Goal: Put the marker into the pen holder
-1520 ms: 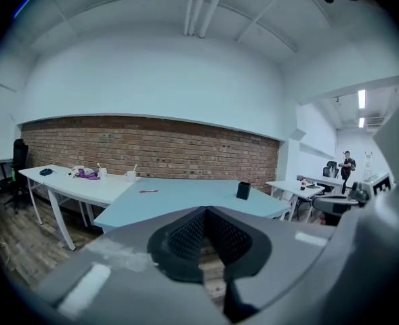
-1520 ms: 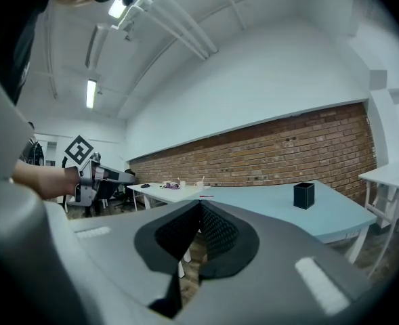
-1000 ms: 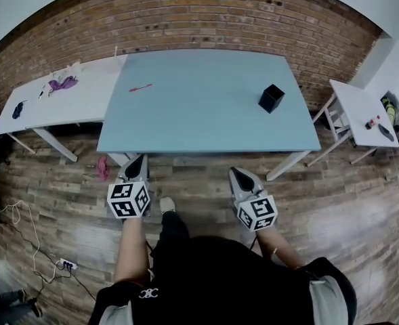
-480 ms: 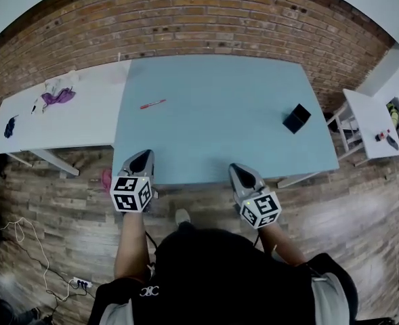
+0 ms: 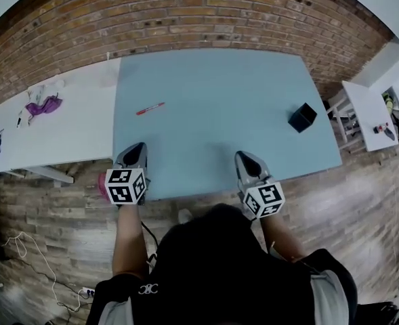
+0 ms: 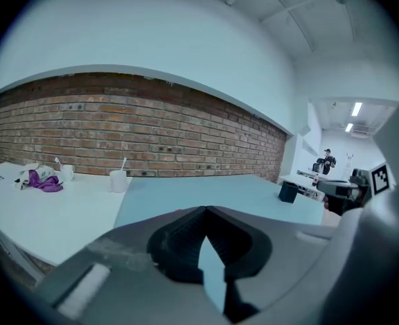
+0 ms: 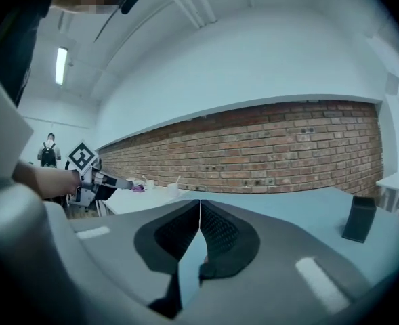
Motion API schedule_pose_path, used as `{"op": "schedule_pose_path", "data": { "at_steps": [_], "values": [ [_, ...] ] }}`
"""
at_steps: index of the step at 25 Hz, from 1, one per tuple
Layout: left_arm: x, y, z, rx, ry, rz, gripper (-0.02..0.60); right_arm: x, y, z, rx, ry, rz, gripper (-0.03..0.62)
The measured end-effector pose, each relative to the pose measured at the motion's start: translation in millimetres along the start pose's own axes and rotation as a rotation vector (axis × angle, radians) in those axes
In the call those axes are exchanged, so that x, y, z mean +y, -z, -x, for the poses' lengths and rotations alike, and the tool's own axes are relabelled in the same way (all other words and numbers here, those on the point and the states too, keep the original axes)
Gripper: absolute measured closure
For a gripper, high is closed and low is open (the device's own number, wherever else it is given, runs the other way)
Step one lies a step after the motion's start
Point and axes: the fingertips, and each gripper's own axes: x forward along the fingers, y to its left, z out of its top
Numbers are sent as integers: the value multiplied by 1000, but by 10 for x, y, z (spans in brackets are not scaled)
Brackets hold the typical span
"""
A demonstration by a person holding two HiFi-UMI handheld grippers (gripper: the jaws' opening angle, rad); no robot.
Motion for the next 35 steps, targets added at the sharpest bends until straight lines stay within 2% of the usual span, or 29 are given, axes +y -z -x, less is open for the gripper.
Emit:
{"op": "schedule_pose_path", "data": {
  "at_steps": [5, 7, 12, 15, 19, 23, 25, 29, 32, 35],
  "values": [
    [237, 76, -383, 79, 45, -21, 574, -218, 6, -156, 24, 26, -22, 583],
    [335, 13, -519, 101, 55, -64, 574, -214, 10, -176, 31, 20, 3, 583],
    [517, -124, -935, 186, 86, -223, 574, -263, 102, -40, 77, 33, 44, 583],
    [606, -208, -1201, 216, 125, -331, 571, -375, 170, 79, 88, 74, 58, 583],
    [694, -229, -1526, 283, 201, -511, 522, -503, 235, 277, 112, 142, 21, 583],
    [824, -52, -1792, 415, 255, -609, 513, -632, 304, 486, 146, 201, 10, 583],
    [855, 71, -1901, 486, 295, -651, 484, -688, 339, 588, 164, 232, 2, 583],
    [991, 291, -2142, 608, 334, -776, 476, -711, 435, 733, 216, 279, -25, 583],
    [997, 456, -2325, 675, 378, -780, 472, -699, 513, 859, 275, 297, -24, 583],
    [1083, 585, -2452, 750, 389, -770, 474, -702, 561, 1010, 311, 334, -21, 583]
  ]
}}
